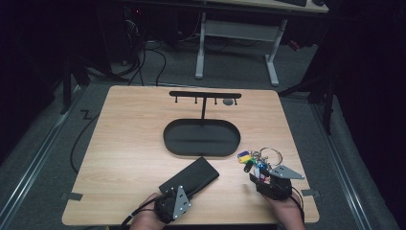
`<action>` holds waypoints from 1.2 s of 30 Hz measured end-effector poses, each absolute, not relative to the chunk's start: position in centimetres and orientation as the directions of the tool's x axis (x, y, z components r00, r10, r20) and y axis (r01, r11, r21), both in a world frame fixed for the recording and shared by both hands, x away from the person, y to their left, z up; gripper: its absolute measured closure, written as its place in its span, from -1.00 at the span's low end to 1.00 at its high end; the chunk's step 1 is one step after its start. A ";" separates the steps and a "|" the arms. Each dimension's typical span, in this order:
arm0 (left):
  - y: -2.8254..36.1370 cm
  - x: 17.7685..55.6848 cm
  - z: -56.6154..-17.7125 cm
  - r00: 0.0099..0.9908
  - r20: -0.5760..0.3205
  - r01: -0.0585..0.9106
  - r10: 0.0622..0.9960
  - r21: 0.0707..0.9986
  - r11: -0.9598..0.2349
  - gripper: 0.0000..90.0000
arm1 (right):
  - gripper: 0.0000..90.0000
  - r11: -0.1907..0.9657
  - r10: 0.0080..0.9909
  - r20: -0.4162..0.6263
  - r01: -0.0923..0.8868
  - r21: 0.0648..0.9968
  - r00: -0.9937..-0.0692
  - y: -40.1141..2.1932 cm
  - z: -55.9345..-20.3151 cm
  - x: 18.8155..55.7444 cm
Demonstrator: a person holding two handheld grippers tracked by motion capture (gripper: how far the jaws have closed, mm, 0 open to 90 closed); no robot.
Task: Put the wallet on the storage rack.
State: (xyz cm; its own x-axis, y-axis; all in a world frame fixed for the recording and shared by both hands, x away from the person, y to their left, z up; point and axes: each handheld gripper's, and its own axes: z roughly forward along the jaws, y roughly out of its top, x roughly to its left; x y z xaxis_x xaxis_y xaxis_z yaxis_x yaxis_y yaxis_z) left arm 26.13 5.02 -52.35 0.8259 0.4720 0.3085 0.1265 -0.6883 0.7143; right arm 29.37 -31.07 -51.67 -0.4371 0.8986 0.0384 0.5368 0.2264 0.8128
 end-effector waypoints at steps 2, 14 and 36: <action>5.0 26.1 -52.2 0.825 0.306 0.122 0.475 0.724 -0.679 0.65 | 0.10 0.226 0.897 0.043 0.539 0.812 -0.441 -31.1 -51.7 29.4; 6.3 26.2 -50.9 0.819 0.282 0.116 0.501 0.773 -0.624 0.80 | 0.11 0.219 0.896 0.049 0.537 0.815 -0.441 -31.3 -51.5 29.2; 9.3 26.7 -48.7 0.807 0.171 0.165 0.565 0.853 -0.495 0.83 | 0.15 0.218 0.895 0.057 0.546 0.809 -0.442 -31.1 -51.5 29.2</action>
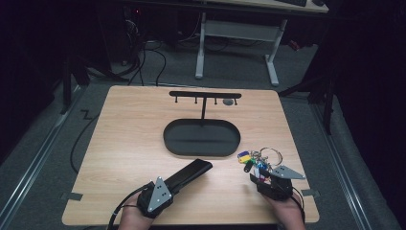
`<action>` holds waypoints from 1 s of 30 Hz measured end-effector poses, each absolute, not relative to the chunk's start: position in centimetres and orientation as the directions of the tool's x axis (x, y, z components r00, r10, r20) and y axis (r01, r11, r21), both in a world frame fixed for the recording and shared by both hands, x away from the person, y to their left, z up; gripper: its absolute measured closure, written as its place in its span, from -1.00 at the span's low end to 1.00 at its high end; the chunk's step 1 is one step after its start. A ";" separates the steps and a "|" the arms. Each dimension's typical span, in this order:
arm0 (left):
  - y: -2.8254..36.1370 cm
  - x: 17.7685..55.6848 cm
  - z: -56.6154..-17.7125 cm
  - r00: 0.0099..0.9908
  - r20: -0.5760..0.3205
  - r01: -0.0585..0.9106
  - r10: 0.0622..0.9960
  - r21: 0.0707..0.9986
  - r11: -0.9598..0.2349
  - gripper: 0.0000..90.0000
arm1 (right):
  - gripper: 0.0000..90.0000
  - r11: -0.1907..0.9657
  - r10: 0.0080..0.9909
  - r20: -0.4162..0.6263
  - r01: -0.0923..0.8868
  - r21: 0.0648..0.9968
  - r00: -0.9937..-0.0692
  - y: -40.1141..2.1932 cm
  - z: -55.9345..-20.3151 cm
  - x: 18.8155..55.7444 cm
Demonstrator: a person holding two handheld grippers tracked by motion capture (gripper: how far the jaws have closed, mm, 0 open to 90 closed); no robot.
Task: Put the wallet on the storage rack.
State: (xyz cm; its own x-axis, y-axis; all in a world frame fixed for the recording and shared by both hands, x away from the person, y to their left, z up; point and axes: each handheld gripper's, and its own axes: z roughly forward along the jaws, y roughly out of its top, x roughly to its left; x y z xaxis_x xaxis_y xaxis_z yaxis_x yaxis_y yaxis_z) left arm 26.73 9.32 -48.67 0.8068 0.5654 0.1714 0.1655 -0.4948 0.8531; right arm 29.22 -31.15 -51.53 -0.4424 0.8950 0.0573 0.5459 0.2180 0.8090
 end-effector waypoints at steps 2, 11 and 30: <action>9.6 26.8 -48.5 0.807 0.160 0.170 0.568 0.859 -0.483 0.83 | 0.15 0.219 0.895 0.058 0.547 0.808 -0.443 -31.2 -51.5 29.2; 10.3 26.9 -48.0 0.802 0.124 0.186 0.584 0.878 -0.441 0.84 | 0.15 0.217 0.893 0.061 0.547 0.809 -0.445 -31.3 -51.5 29.2; 13.3 29.1 -47.9 0.779 -0.051 0.312 0.625 0.896 -0.316 0.82 | 0.15 0.219 0.893 0.063 0.551 0.805 -0.447 -31.4 -51.7 29.3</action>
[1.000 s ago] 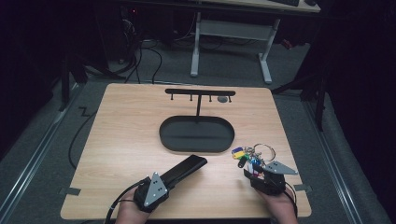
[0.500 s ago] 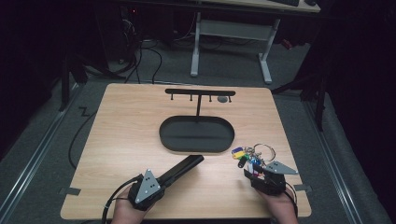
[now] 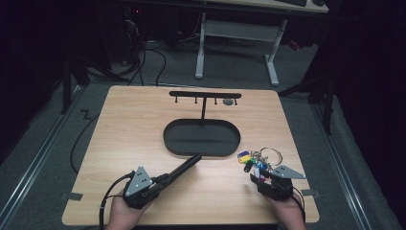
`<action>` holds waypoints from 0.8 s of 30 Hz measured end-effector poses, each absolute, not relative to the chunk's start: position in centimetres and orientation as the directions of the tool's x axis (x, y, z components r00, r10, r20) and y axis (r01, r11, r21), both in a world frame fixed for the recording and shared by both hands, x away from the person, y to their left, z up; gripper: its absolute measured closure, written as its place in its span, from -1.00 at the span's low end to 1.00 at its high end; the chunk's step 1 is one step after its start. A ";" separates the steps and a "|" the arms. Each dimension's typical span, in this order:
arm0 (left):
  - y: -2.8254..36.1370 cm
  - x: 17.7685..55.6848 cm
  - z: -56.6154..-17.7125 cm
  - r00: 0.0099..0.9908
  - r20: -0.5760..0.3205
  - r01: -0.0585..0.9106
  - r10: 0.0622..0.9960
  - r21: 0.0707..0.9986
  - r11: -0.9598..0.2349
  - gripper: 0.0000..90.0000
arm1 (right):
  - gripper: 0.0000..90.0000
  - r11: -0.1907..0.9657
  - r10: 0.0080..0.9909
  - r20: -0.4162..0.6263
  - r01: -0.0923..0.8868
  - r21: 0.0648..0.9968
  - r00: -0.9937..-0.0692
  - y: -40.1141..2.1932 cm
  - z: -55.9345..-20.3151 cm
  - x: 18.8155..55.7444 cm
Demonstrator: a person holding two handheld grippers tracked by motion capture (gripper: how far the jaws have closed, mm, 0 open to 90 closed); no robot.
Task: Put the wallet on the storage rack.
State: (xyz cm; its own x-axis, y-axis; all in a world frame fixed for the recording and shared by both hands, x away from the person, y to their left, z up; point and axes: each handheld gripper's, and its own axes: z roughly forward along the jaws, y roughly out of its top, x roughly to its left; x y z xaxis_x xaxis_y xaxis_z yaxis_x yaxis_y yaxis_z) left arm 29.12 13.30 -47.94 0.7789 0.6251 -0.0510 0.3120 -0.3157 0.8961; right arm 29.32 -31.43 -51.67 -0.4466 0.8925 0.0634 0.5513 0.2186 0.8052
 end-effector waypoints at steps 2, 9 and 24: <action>13.7 29.4 -48.0 0.771 -0.051 0.310 0.635 0.901 -0.304 0.80 | 0.15 0.219 0.893 0.065 0.554 0.803 -0.446 -31.5 -51.7 29.4; 15.0 30.4 -48.3 0.743 -0.095 0.336 0.663 0.909 -0.247 0.76 | 0.15 0.222 0.891 0.067 0.562 0.797 -0.449 -31.5 -51.9 29.4; 14.7 30.4 -49.0 0.733 0.005 0.322 0.681 0.878 -0.354 0.47 | 0.14 0.224 0.885 0.080 0.572 0.789 -0.458 -31.6 -52.0 29.6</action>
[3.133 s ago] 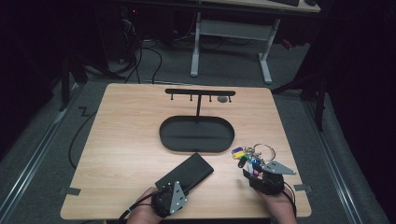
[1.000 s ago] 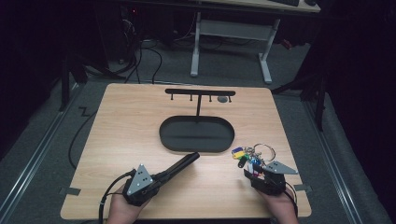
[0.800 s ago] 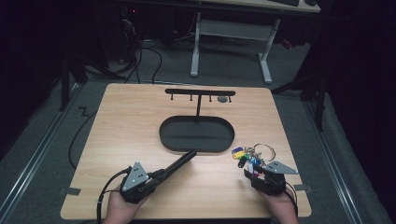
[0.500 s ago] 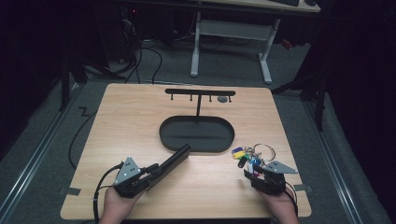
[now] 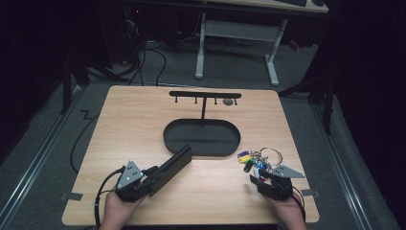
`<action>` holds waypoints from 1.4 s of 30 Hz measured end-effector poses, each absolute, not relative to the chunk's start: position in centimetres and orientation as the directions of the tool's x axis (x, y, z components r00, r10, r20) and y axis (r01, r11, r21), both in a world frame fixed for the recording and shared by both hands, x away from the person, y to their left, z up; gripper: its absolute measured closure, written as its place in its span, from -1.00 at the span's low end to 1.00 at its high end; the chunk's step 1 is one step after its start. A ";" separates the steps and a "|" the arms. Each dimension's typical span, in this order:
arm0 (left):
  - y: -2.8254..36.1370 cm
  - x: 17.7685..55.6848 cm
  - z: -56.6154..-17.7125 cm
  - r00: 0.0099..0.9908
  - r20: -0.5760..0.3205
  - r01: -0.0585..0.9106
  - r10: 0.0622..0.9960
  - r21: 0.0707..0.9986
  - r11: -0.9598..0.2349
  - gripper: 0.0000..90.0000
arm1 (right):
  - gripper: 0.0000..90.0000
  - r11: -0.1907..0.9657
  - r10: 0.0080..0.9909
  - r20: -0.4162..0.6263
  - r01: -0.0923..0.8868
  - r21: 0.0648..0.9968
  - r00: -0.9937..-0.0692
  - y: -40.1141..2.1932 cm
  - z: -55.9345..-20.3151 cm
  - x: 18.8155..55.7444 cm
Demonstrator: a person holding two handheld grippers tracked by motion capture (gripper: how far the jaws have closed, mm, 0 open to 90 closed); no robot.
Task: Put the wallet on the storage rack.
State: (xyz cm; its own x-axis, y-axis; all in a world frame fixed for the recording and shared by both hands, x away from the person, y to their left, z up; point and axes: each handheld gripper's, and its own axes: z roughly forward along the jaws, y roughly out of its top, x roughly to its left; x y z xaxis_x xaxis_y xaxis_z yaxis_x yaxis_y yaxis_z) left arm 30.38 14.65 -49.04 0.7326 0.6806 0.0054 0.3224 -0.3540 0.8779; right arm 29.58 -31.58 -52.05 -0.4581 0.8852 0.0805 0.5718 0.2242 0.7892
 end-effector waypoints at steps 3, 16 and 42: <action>14.1 30.2 -49.1 0.736 0.053 0.304 0.675 0.865 -0.400 0.47 | 0.14 0.227 0.884 0.084 0.579 0.783 -0.460 -31.6 -52.2 29.6; 12.3 30.6 -47.4 0.738 0.129 0.360 0.662 0.755 -0.548 0.48 | 0.13 0.233 0.868 0.100 0.577 0.783 -0.486 -31.7 -52.2 29.7; 9.9 35.5 -43.4 0.836 0.091 0.459 0.541 0.424 -0.781 0.49 | 0.11 0.236 0.828 0.169 0.607 0.759 -0.534 -32.1 -52.6 29.9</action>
State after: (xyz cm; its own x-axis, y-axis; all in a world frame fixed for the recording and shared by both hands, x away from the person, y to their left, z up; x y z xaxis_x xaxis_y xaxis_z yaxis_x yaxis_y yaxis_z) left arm 35.49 9.88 -43.35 0.8361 0.5411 0.0906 0.4592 -0.7805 0.4242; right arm 29.88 -32.10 -52.63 -0.5338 0.8285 0.1694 0.6068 0.2358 0.7591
